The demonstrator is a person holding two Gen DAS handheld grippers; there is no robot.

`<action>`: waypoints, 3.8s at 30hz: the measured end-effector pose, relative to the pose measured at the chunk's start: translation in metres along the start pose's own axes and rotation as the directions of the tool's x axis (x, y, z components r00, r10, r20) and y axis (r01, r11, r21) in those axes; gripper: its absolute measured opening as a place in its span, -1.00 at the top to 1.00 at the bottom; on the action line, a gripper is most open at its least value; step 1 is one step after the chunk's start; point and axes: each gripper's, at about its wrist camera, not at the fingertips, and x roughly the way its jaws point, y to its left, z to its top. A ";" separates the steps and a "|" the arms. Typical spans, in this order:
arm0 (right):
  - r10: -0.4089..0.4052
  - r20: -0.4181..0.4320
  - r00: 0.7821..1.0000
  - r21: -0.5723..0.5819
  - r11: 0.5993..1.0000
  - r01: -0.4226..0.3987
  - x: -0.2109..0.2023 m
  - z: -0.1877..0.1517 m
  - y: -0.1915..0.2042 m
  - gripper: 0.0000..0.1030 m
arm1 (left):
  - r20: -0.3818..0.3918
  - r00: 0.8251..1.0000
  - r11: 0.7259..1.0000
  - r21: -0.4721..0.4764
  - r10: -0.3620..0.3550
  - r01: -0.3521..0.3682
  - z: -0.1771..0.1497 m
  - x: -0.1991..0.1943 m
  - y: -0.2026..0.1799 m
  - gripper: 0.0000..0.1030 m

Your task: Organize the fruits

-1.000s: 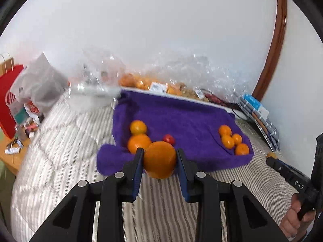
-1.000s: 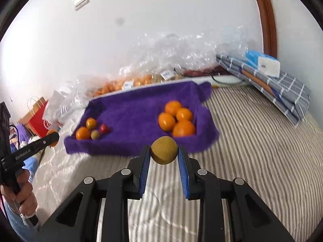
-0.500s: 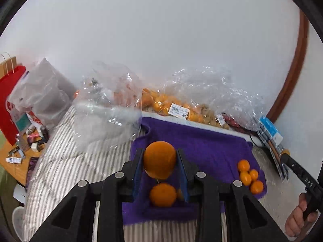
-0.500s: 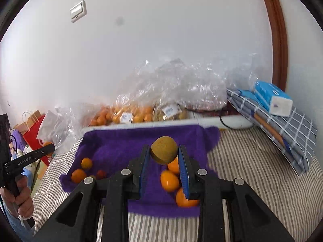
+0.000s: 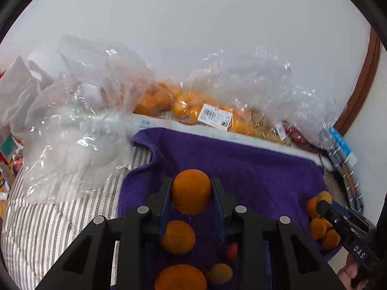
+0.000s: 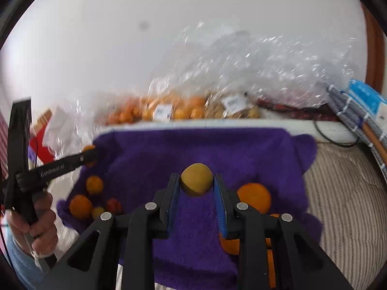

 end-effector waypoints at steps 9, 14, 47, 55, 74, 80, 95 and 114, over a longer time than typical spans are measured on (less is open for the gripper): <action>0.047 -0.062 0.997 -0.023 0.999 -0.049 0.021 -0.013 0.011 0.46 | -0.037 0.999 1.000 0.005 0.005 -0.005 -0.001 0.016 0.005 0.41; 0.021 -0.071 0.997 -0.035 0.999 -0.023 0.026 -0.016 0.012 0.46 | -0.049 0.999 1.000 0.013 0.008 -0.007 -0.003 0.020 0.004 0.41; -0.226 0.097 0.969 0.037 0.974 0.223 -0.206 -0.052 0.044 -0.43 | 0.156 0.982 0.982 0.139 0.105 -0.127 -0.067 -0.197 -0.052 -0.73; -0.290 0.152 0.945 0.042 0.957 0.287 -0.271 -0.086 0.048 -0.93 | 0.206 0.973 0.980 0.145 0.104 -0.135 -0.097 -0.249 -0.070 -0.82; -0.291 0.144 0.946 0.095 0.955 0.280 -0.301 -0.104 0.048 -0.93 | 0.218 0.970 0.979 0.148 0.107 -0.141 -0.110 -0.280 -0.077 -0.84; -0.302 0.147 0.942 0.093 0.952 0.291 -0.301 -0.105 0.051 -0.93 | 0.217 0.969 0.979 0.140 0.117 -0.149 -0.108 -0.282 -0.073 -0.84; -0.298 0.147 0.943 0.106 0.953 0.285 -0.301 -0.105 0.051 -0.93 | 0.223 0.966 0.976 0.140 0.133 -0.166 -0.111 -0.280 -0.072 -0.84; -0.298 0.146 0.943 0.117 0.952 0.283 -0.301 -0.106 0.049 -0.93 | 0.213 0.969 0.976 0.148 0.128 -0.161 -0.112 -0.277 -0.073 -0.84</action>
